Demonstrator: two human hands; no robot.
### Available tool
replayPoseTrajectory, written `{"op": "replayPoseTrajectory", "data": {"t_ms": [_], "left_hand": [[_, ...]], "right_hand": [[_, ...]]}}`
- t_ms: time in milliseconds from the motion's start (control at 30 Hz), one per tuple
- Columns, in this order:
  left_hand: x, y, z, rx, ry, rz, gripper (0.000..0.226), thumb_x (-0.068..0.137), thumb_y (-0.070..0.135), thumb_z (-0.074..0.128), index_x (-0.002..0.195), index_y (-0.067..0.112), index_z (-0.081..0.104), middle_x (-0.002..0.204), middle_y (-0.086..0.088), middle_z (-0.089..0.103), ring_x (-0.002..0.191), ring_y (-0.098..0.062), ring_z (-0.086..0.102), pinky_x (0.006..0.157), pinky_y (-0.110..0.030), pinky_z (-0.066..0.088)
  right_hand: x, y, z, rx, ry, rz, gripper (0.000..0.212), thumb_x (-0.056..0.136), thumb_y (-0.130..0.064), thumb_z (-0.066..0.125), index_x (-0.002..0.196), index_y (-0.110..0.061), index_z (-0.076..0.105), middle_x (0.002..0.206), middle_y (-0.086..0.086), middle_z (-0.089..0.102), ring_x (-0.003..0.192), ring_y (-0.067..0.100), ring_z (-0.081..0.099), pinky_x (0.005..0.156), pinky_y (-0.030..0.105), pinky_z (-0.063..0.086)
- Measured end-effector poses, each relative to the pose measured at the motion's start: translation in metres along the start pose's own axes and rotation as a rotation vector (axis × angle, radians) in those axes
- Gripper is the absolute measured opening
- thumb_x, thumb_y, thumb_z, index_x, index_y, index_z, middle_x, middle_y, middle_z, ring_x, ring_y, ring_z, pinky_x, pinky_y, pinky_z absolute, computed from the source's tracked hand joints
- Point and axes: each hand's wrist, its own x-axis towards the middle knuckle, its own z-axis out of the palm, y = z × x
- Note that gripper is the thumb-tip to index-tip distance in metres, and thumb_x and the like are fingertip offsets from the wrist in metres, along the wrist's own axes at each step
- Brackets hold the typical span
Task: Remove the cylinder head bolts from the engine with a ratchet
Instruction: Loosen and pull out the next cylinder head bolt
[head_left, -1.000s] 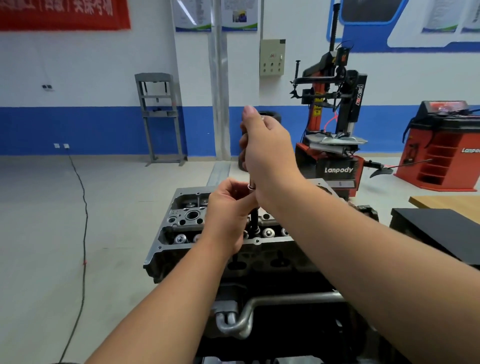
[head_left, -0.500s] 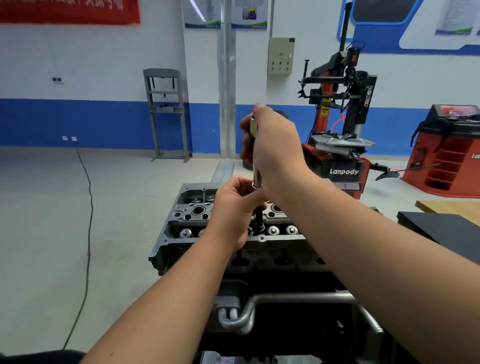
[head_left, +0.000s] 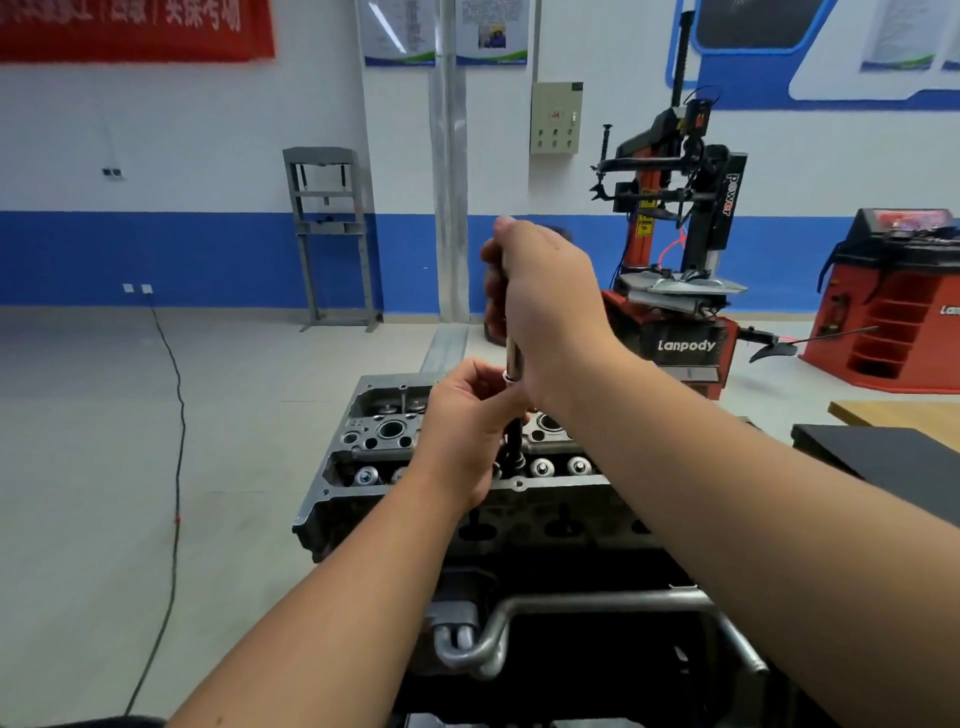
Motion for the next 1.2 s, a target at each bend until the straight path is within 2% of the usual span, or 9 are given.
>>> {"op": "replayPoseTrajectory", "data": {"t_ms": [100, 233, 333, 433, 567, 700, 800, 1000, 1200], "left_hand": [[-0.002, 0.0, -0.002, 0.026, -0.012, -0.019, 0.05, 0.053, 0.037, 0.094, 0.085, 0.017, 0.062, 0.075, -0.003, 0.064, 0.072, -0.021, 0.057, 0.076, -0.038, 0.049], [-0.002, 0.002, -0.005, -0.044, -0.124, -0.042, 0.018, 0.074, 0.036, 0.084, 0.086, 0.024, 0.078, 0.085, -0.001, 0.074, 0.079, -0.014, 0.068, 0.077, -0.029, 0.054], [-0.001, 0.001, -0.003, -0.043, -0.078, -0.019, 0.002, 0.078, 0.029, 0.081, 0.076, 0.028, 0.081, 0.082, -0.002, 0.074, 0.078, -0.014, 0.068, 0.078, -0.03, 0.053], [0.0, 0.001, 0.0, -0.036, 0.006, -0.008, 0.018, 0.066, 0.026, 0.088, 0.071, 0.024, 0.071, 0.072, -0.003, 0.065, 0.071, -0.021, 0.059, 0.079, -0.037, 0.049], [-0.002, 0.0, -0.001, 0.024, -0.019, -0.005, 0.046, 0.061, 0.029, 0.093, 0.085, 0.014, 0.057, 0.075, -0.004, 0.06, 0.073, -0.025, 0.05, 0.077, -0.041, 0.044], [-0.002, 0.002, -0.002, -0.03, -0.121, -0.032, 0.012, 0.076, 0.029, 0.082, 0.085, 0.022, 0.078, 0.081, 0.001, 0.073, 0.076, -0.013, 0.067, 0.079, -0.029, 0.054], [-0.002, 0.001, -0.001, -0.034, -0.075, -0.008, 0.003, 0.075, 0.024, 0.081, 0.073, 0.026, 0.08, 0.078, 0.0, 0.073, 0.075, -0.015, 0.067, 0.082, -0.033, 0.054], [-0.002, -0.001, 0.002, -0.005, 0.012, 0.02, 0.042, 0.049, 0.029, 0.092, 0.077, 0.017, 0.063, 0.074, -0.005, 0.063, 0.075, -0.027, 0.051, 0.072, -0.041, 0.046], [-0.002, -0.001, -0.004, -0.009, -0.129, -0.021, 0.008, 0.084, 0.029, 0.076, 0.082, 0.022, 0.08, 0.084, -0.003, 0.074, 0.078, -0.014, 0.068, 0.078, -0.029, 0.054]], "right_hand": [[0.005, -0.004, -0.004, 0.04, -0.157, 0.041, 0.033, 0.09, -0.026, 0.044, 0.058, -0.019, 0.046, 0.046, -0.006, 0.036, 0.044, 0.015, 0.029, 0.051, 0.031, 0.027], [0.015, -0.016, -0.023, 0.195, -0.479, 0.237, 0.039, 0.094, -0.028, 0.038, 0.056, -0.019, 0.041, 0.047, -0.005, 0.026, 0.044, 0.015, 0.019, 0.052, 0.03, 0.019], [0.011, -0.013, -0.019, 0.154, -0.297, 0.202, 0.036, 0.095, -0.03, 0.046, 0.062, -0.017, 0.048, 0.048, -0.002, 0.037, 0.043, 0.016, 0.029, 0.049, 0.028, 0.027], [0.001, -0.005, -0.005, -0.012, -0.056, 0.046, 0.028, 0.095, -0.03, 0.049, 0.073, -0.015, 0.06, 0.056, -0.003, 0.054, 0.046, 0.011, 0.046, 0.044, 0.023, 0.041], [0.002, -0.006, -0.004, 0.035, -0.188, 0.06, 0.035, 0.093, -0.026, 0.042, 0.059, -0.018, 0.048, 0.046, -0.005, 0.037, 0.042, 0.014, 0.029, 0.046, 0.026, 0.029], [0.013, -0.014, -0.022, 0.194, -0.454, 0.226, 0.042, 0.094, -0.03, 0.04, 0.054, -0.02, 0.042, 0.047, -0.005, 0.025, 0.045, 0.016, 0.018, 0.052, 0.03, 0.017], [0.006, -0.01, -0.019, 0.198, -0.299, 0.185, 0.038, 0.096, -0.033, 0.046, 0.061, -0.018, 0.049, 0.049, -0.003, 0.037, 0.044, 0.015, 0.028, 0.049, 0.027, 0.027], [-0.006, 0.002, 0.001, 0.045, 0.026, -0.003, 0.034, 0.091, -0.043, 0.048, 0.069, -0.019, 0.057, 0.055, -0.007, 0.049, 0.052, 0.012, 0.042, 0.057, 0.033, 0.036], [0.013, -0.011, -0.018, 0.129, -0.484, 0.199, 0.043, 0.092, -0.036, 0.048, 0.051, -0.022, 0.042, 0.047, -0.007, 0.028, 0.044, 0.015, 0.02, 0.046, 0.025, 0.023]]}}
